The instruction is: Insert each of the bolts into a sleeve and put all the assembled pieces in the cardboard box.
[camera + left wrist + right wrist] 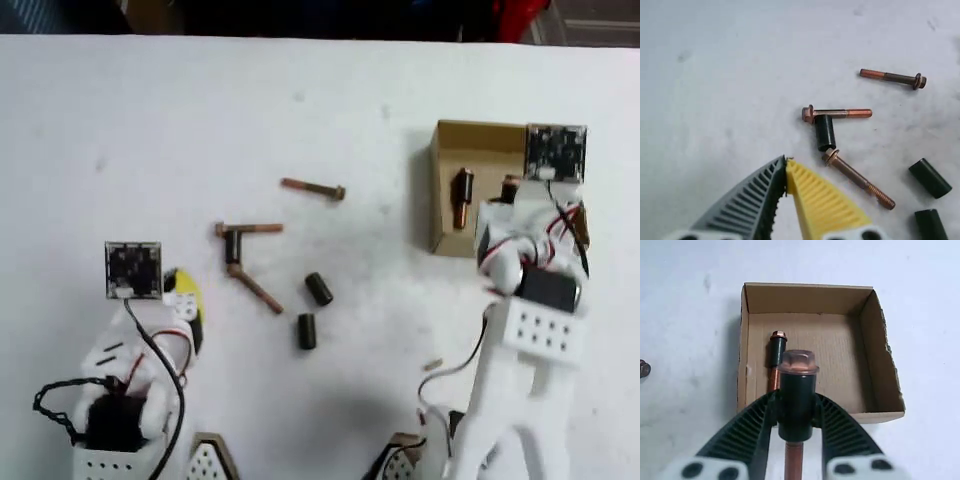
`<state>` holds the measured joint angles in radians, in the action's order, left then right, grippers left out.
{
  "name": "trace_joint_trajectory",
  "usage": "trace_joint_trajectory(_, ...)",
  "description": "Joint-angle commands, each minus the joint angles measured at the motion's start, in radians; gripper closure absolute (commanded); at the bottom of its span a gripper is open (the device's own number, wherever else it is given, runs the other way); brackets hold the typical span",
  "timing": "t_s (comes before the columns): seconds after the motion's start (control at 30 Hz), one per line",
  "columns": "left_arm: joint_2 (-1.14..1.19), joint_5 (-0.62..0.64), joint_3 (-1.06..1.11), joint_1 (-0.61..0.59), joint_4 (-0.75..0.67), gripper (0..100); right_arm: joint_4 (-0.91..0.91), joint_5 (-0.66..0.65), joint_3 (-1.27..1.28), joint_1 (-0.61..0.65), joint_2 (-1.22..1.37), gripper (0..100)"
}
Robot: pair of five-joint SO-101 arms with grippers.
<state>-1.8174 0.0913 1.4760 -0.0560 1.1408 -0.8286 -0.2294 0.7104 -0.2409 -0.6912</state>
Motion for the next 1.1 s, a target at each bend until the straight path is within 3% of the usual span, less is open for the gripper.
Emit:
trace_joint_trajectory(0.0,-0.012,-0.003,-0.006,-0.013,0.032,98,0.033,-0.012,-0.15,-0.021,0.119,98.1)
trace_joint_trajectory(0.37,-0.012,-0.009,0.037,-0.081,0.043,98,0.027,-0.058,-0.489,-0.021,0.605,98.1)
trace_joint_trajectory(0.87,-0.012,-0.009,0.058,-0.079,0.034,98,0.027,-0.109,-0.878,-0.039,1.115,98.0)
trace_joint_trajectory(1.07,-0.012,-0.011,0.1,-0.079,-0.029,98,0.027,-0.11,-0.918,-0.019,1.193,85.0)
